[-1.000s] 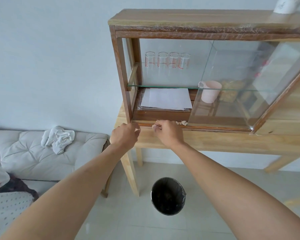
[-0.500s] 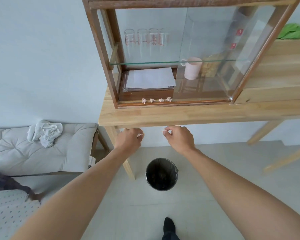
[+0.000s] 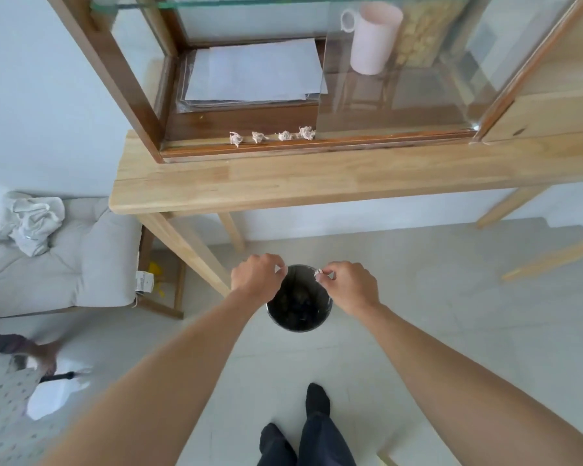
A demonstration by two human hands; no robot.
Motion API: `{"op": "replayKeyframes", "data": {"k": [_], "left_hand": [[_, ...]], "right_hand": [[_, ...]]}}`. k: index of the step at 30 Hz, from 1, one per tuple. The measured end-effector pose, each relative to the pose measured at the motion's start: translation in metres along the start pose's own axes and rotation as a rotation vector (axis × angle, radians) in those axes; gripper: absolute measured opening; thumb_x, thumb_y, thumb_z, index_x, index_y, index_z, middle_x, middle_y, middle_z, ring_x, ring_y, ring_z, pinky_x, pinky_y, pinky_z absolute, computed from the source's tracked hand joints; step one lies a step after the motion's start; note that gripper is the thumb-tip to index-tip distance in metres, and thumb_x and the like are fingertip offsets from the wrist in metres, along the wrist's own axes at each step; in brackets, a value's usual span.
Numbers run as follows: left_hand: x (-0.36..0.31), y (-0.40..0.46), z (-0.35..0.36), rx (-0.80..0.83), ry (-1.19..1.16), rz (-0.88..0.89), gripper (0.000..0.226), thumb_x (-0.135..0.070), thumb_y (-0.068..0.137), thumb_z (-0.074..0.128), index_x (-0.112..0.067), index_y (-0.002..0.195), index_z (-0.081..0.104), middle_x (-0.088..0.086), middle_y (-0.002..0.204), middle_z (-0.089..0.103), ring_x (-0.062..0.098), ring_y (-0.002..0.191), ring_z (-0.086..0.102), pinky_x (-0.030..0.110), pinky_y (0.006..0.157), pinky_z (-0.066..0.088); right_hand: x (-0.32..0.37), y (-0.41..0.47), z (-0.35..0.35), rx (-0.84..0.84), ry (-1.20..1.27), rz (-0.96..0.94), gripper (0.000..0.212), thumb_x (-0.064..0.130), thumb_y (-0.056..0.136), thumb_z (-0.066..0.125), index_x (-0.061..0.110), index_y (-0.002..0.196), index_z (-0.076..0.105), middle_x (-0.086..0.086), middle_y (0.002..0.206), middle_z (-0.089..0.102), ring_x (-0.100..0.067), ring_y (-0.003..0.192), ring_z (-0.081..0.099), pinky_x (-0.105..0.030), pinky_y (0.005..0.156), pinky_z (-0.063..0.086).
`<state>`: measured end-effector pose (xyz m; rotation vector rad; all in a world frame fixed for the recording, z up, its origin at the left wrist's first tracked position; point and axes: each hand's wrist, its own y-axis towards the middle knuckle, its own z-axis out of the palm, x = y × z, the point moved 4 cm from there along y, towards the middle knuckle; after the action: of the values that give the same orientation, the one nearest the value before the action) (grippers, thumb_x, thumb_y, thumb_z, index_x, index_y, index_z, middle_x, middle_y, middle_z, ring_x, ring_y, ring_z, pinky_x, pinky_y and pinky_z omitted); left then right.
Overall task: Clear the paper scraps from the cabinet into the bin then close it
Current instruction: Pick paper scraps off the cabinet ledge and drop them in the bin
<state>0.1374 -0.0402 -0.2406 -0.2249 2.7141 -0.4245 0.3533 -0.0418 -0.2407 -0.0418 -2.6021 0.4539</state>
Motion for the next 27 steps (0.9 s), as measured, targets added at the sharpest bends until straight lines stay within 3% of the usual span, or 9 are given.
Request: {"op": "replayKeyframes", "data": {"k": [5,9,13,19,27], "left_hand": [[0.001,0.033,0.036,0.033,0.014,-0.029,0.023,-0.044,0.097,0.054,-0.045,0.109,0.073,-0.006,0.097,0.075,0.026,0.084,0.065,0.034,0.066,0.041],[0.011,0.039,0.056,0.109,0.000,-0.066,0.036,-0.050,0.094,0.061,-0.044,0.130,0.063,-0.006,0.101,0.075,0.029,0.099,0.069,0.038,0.075,0.051],[0.026,0.028,0.055,0.112,-0.017,-0.093,0.041,-0.053,0.093,0.062,-0.044,0.134,0.061,-0.006,0.099,0.075,0.027,0.096,0.069,0.042,0.080,0.059],[0.027,0.018,0.016,0.026,-0.048,-0.076,0.055,-0.062,0.092,0.057,-0.044,0.143,0.054,-0.006,0.106,0.076,0.025,0.101,0.070,0.045,0.083,0.061],[0.009,-0.014,-0.057,-0.150,-0.083,0.022,0.056,-0.070,0.089,0.052,-0.048,0.141,0.055,-0.010,0.093,0.076,0.023,0.092,0.072,0.044,0.080,0.061]], "right_hand": [[-0.018,0.035,0.033,0.062,-0.033,0.021,0.029,0.052,0.097,0.060,0.030,0.097,0.079,0.006,0.084,0.076,-0.026,0.085,0.072,-0.033,0.071,0.053],[-0.029,0.049,0.050,0.140,-0.046,0.053,0.040,0.056,0.096,0.060,0.030,0.125,0.071,0.004,0.101,0.075,-0.029,0.106,0.072,-0.038,0.085,0.054],[-0.034,0.050,0.045,0.122,-0.040,0.087,0.050,0.056,0.097,0.059,0.034,0.141,0.064,0.005,0.115,0.079,-0.026,0.112,0.071,-0.037,0.089,0.053],[-0.006,0.040,0.015,0.039,-0.018,0.020,0.054,0.062,0.098,0.055,0.030,0.141,0.064,0.006,0.112,0.080,-0.026,0.111,0.072,-0.039,0.090,0.055],[0.054,0.006,-0.043,-0.137,0.096,-0.101,0.050,0.065,0.099,0.055,0.034,0.135,0.068,0.017,0.079,0.064,-0.021,0.098,0.074,-0.038,0.088,0.056]]}}
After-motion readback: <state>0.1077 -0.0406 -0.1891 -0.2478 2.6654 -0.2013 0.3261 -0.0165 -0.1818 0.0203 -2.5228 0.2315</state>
